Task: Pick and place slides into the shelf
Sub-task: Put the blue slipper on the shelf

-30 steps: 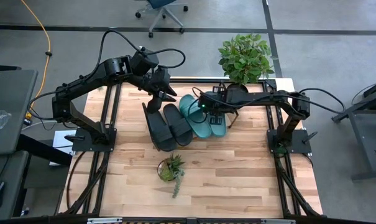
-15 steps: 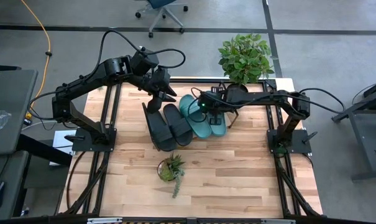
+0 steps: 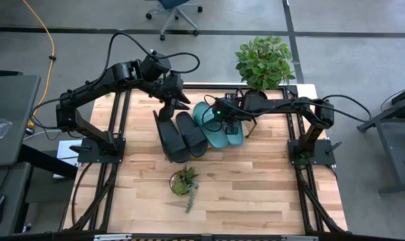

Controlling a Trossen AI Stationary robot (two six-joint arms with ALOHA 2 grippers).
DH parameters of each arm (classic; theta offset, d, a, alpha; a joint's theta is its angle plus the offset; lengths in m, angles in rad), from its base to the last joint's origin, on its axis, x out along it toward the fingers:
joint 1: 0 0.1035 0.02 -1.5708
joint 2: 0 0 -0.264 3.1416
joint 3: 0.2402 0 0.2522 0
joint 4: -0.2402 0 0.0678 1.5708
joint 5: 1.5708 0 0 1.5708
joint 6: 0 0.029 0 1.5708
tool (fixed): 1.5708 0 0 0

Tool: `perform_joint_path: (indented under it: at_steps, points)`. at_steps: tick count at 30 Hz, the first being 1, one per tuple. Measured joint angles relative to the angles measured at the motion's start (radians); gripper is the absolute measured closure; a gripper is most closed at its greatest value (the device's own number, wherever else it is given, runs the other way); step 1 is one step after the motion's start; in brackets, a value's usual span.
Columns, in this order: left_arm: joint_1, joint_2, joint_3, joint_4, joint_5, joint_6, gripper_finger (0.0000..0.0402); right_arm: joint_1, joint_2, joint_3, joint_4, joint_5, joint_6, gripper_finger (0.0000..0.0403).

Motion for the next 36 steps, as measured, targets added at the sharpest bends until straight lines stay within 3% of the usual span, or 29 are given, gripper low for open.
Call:
perform_joint_path:
  at_steps: [15, 22, 28, 36]
  points:
    - [0.0, 0.0, 0.0, 0.0, 0.0, -0.01, 0.0296, -0.003, 0.0, 0.0, 0.019, -0.017, -0.029, 0.0394]
    - [0.0, 0.0, 0.0, 0.0, 0.0, -0.009, 0.0296, -0.007, 0.0, 0.0, -0.023, -0.035, 0.014, 0.0348]
    - [0.0, 0.0, 0.0, 0.0, -0.001, -0.009, 0.0295, -0.008, 0.0, 0.001, -0.062, 0.01, 0.025, 0.0307]
    - [0.0, 0.0, 0.0, 0.0, -0.001, -0.01, 0.0295, -0.007, -0.007, 0.001, -0.082, 0.0, 0.038, 0.0297]
